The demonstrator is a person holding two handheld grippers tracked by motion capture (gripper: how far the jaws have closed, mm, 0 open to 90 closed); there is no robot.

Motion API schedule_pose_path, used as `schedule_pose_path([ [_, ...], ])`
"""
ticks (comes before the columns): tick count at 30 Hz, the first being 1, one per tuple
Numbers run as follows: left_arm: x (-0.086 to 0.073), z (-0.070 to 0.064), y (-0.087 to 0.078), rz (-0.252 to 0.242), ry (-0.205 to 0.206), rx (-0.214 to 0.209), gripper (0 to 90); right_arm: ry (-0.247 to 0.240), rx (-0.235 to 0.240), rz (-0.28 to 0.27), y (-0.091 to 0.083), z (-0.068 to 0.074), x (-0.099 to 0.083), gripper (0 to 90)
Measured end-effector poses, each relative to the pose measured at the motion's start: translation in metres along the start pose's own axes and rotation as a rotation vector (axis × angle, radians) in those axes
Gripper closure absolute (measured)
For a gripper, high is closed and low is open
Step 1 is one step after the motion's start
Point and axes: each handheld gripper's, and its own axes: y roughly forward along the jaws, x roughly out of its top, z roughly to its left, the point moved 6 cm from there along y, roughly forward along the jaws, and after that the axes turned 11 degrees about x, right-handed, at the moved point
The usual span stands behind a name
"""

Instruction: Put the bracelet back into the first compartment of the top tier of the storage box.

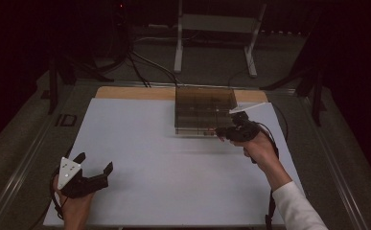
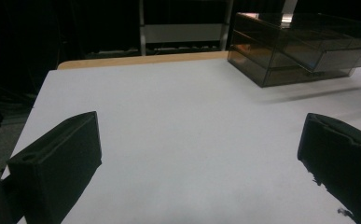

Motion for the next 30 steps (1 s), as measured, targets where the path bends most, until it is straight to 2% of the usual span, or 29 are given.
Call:
schedule_pose_path([
  [30, 0.000, 0.001, -0.001, -0.003, 0.000, 0.002, 1.1, 0.008, 0.007, -0.037, 0.004, -0.008, 0.024, 89.3],
])
